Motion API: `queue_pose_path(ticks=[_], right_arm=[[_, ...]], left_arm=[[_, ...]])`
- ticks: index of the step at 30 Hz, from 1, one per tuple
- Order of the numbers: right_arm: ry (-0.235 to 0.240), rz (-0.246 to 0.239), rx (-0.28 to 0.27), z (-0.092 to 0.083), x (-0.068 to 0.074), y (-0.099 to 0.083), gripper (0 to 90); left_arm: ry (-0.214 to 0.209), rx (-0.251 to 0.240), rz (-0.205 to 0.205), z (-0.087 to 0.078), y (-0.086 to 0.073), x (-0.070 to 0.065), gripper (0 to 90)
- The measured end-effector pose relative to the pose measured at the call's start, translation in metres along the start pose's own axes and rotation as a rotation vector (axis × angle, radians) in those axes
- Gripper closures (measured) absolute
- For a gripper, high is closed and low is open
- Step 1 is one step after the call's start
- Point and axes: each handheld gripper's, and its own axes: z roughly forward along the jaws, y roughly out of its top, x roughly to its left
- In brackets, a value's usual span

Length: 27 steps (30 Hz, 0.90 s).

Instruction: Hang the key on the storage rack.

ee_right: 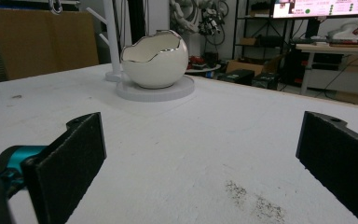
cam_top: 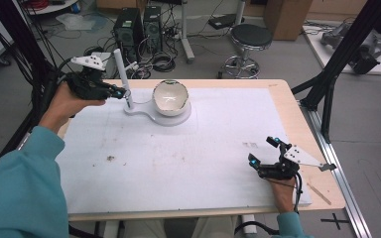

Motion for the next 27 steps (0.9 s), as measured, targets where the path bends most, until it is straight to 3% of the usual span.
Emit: queue_pose_path(ticks=[9, 20, 27], right_arm=[[-0.001, 0.000, -0.001, 0.000, 0.000, 0.000, 0.6], [-0.001, -0.001, -0.001, 0.000, 0.000, 0.000, 0.6], [0.000, 0.000, -0.001, 0.000, 0.000, 0.000, 0.6]], left_arm=[[0.042, 0.006, -0.038, -0.001, -0.002, 0.020, 88.5], [0.069, 0.022, -0.072, 0.014, -0.009, 0.040, 88.5], [0.060, 0.034, -0.098, 0.021, -0.014, 0.049, 88.5]])
